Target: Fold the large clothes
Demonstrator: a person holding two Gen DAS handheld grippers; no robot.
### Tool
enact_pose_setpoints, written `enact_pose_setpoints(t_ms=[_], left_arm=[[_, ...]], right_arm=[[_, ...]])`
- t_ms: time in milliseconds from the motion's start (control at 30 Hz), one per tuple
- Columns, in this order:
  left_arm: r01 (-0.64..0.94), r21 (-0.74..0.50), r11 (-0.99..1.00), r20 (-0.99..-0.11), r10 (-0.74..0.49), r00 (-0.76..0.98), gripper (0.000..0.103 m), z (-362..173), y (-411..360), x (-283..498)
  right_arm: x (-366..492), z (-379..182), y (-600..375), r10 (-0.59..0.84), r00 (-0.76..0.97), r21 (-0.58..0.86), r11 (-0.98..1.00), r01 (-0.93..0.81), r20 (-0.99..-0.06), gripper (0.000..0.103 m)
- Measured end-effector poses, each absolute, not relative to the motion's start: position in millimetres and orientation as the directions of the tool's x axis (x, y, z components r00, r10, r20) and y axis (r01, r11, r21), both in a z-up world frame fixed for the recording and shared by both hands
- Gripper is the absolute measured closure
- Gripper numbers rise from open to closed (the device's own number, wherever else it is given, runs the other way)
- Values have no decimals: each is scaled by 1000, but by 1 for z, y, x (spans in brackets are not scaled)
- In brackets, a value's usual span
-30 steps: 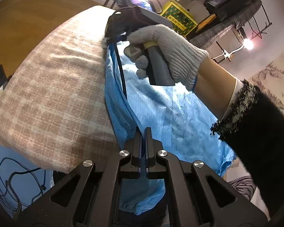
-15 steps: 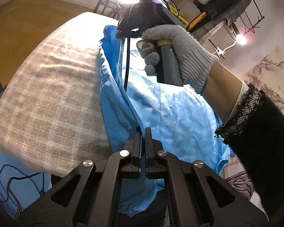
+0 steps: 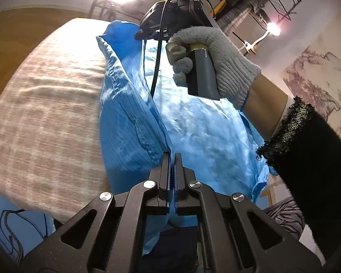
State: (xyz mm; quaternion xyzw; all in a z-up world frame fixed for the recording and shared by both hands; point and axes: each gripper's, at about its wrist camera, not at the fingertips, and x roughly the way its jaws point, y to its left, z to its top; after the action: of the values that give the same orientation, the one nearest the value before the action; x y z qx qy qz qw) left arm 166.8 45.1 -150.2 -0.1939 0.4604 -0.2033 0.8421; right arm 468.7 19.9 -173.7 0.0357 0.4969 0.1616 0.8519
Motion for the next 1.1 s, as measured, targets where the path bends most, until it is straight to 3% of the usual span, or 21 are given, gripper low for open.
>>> enact_pose_setpoints(t_ms=[400,667,800,900,1100], left_arm=[[299,-447,843,-739,-536,409,103,-154,-29,169],[364,-399,842,-793,-515,324,103,-174,-73,171],[395,-379,837,-821,-501,275,103,-187,-94,173],[420,-364,831,-836,-491,246,103,-196,-103,170],[442,-339,830,-855,-468,224,103,-206,-111,167]], right_arm=[[453,-183,-75,377,484,351,925,-149,-789,102],[444,-223,-138,436,443,443,891,-95,-783,101],[440,-240,-156,433,413,442,894,-80,-801,87],[435,-233,-171,411,431,408,907,-105,-803,63],[420,-206,-188,371,482,341,928,-151,-794,62]])
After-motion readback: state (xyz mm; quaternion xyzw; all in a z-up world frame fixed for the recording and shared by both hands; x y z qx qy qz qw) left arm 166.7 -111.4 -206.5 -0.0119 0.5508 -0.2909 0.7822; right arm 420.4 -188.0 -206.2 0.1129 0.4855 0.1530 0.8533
